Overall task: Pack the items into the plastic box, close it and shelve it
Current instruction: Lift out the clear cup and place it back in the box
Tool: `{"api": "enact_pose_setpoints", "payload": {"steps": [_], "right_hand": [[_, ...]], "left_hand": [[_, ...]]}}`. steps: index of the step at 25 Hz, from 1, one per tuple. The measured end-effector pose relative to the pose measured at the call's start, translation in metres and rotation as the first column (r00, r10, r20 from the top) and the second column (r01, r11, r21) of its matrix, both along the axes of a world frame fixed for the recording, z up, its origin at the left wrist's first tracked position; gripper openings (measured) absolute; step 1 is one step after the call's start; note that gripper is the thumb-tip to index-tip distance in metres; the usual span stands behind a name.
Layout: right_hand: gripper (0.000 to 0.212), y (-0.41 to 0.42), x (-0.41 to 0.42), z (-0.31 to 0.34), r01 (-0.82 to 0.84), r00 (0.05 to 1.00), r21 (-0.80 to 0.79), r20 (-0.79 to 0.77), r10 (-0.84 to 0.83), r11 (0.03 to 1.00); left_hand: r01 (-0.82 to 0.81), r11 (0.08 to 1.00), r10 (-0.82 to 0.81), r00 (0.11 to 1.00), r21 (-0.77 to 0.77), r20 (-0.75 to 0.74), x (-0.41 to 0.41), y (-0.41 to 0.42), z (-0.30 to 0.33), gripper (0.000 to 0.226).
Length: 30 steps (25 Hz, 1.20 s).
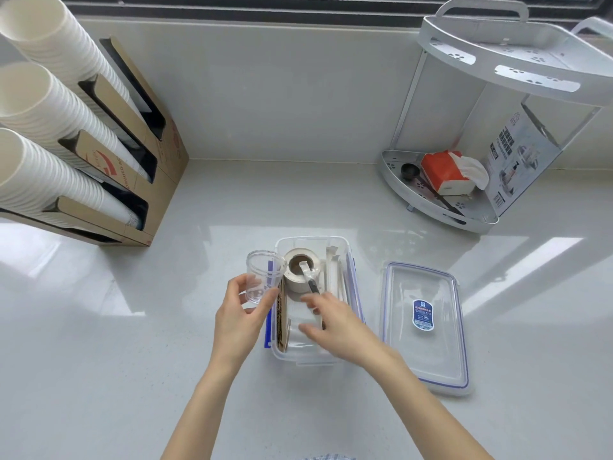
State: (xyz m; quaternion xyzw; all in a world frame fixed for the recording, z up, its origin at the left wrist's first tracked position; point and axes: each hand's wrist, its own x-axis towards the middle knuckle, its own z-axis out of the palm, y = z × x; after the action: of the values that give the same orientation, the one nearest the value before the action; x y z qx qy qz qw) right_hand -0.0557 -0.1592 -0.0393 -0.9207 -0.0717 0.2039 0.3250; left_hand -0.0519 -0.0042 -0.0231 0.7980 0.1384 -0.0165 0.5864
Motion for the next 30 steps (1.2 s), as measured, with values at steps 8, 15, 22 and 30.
{"api": "enact_pose_setpoints", "payload": {"steps": [8,15,22,30], "right_hand": [[0.057,0.012,0.001,-0.006,-0.128,0.992,-0.091,-0.025,0.126,0.988],[0.054,-0.022,-0.002,0.029,0.099,0.987,0.177,0.109,-0.119,0.979],[0.052,-0.028,0.004,0.035,0.025,0.996,0.17,0.081,-0.039,0.985],[0.05,-0.012,-0.004,0.02,-0.081,0.997,0.053,-0.007,0.082,0.995]], "left_hand": [[0.003,1.0,-0.003,1.0,-0.028,-0.009,-0.004,-0.001,-0.002,0.032],[-0.003,0.999,0.003,1.0,-0.034,0.005,-0.002,-0.002,-0.003,0.038],[0.04,0.995,-0.039,0.999,-0.093,0.015,-0.003,-0.01,-0.001,0.028],[-0.016,0.983,0.023,0.999,-0.182,0.036,-0.002,-0.004,-0.001,0.031]]}}
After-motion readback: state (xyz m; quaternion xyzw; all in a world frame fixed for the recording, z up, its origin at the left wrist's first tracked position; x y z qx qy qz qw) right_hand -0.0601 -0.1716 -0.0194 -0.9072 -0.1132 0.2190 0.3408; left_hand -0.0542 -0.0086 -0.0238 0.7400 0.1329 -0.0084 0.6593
